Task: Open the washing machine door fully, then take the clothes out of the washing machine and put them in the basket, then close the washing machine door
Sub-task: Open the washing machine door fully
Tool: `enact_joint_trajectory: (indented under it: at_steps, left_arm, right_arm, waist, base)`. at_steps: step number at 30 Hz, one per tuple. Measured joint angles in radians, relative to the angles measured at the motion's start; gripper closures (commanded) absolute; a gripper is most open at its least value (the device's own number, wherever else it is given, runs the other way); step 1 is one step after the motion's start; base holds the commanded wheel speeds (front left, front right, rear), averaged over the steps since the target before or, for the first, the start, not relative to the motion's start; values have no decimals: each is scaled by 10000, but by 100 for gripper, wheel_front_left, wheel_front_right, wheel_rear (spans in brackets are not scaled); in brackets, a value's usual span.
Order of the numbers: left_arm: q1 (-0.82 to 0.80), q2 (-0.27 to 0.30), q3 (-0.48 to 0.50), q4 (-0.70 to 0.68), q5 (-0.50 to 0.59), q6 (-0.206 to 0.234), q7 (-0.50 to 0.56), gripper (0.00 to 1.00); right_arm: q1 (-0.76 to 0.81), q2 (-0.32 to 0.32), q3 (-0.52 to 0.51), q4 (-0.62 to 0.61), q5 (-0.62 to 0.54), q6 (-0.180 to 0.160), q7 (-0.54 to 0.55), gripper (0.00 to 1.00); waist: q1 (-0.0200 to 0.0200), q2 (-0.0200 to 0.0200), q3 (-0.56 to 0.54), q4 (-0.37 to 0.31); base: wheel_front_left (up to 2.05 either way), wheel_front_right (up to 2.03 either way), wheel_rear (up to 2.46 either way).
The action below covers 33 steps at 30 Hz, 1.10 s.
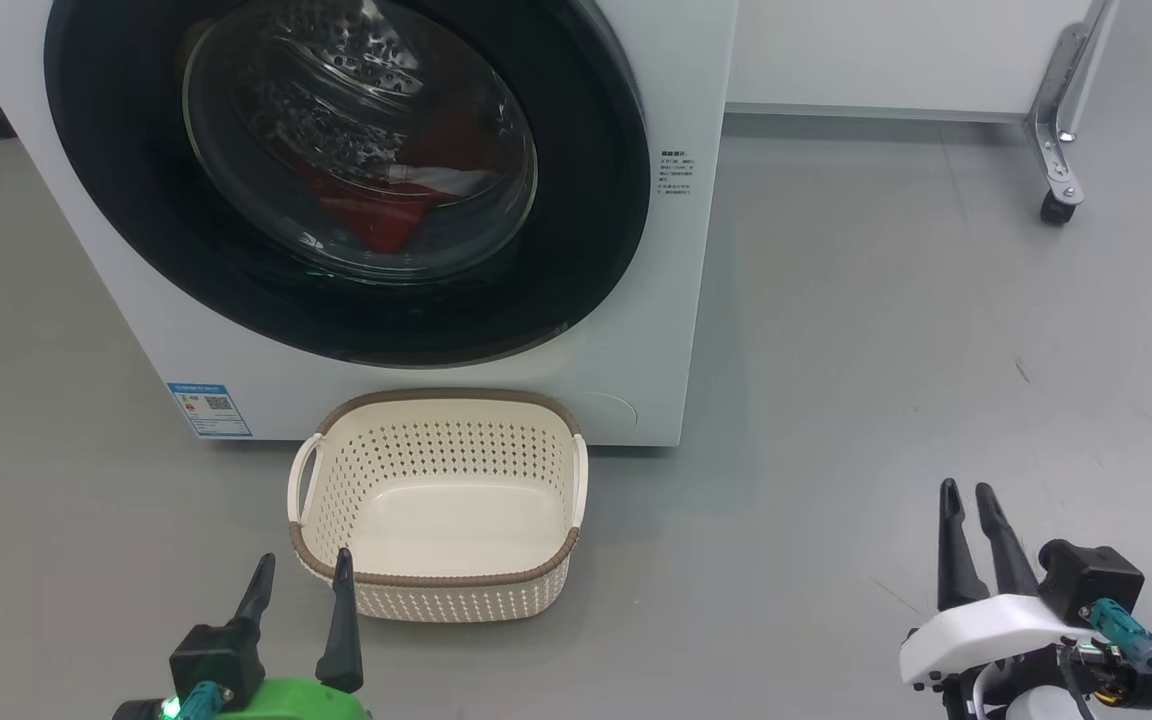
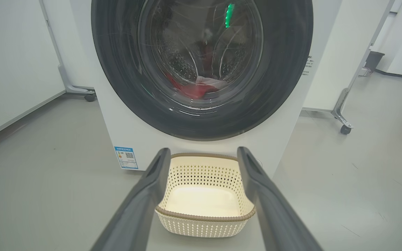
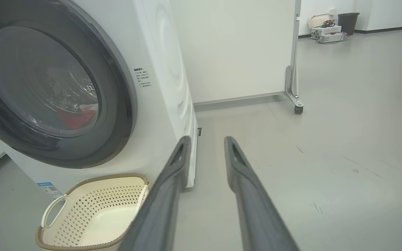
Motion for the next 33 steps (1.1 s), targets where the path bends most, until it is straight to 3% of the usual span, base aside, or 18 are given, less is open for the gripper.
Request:
enact_joint_trajectory:
  at_steps: [10,16,25,33]
  left_arm:
    - [0,0,-19,0,0,0,0,0]
    - [0,2,-144,0,15,-2,0,0]
    - [-7,6,-347,-6,17,-8,0,0]
    - [-247,8,-575,-163,21,-8,0,0]
  right_arm:
    - [-8,-2,33,58,-61,58,0,100]
    - [-39,0,-278,100,790,198,0,100]
    - [-645,0,-1315,42,4397,445,255,100]
    - [-1755,-4,-2226,-107,6525,441,1055,100]
  waist:
    - [0,0,-32,37]
    - [0,0,5,113]
    - [0,0,234,385]
    - [0,0,683,620]
  base:
    - [0,0,0]
    - [0,0,0]
    - [0,0,0]
    - [0,0,0]
